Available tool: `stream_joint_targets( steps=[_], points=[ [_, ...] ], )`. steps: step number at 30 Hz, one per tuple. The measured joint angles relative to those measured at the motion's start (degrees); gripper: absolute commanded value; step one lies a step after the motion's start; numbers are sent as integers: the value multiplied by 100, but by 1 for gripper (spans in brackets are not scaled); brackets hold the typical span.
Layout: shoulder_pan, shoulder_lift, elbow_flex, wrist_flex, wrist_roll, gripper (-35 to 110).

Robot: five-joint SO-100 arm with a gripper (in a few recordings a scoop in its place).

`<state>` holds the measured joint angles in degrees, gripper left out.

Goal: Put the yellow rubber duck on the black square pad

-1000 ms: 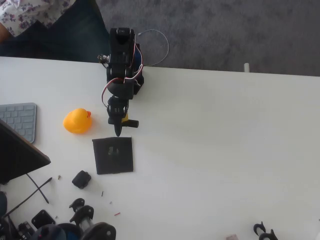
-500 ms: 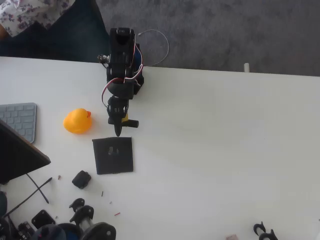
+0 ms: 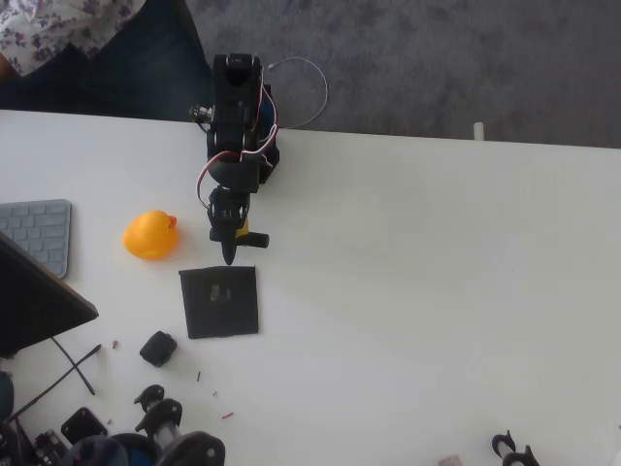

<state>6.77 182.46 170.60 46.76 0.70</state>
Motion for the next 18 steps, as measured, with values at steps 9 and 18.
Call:
stream_joint_targets(
  steps=[9, 18],
  points=[
    [0, -9, -1397, 0, 0, 4],
    [0, 0, -3059, 0, 0, 4]
  ],
)
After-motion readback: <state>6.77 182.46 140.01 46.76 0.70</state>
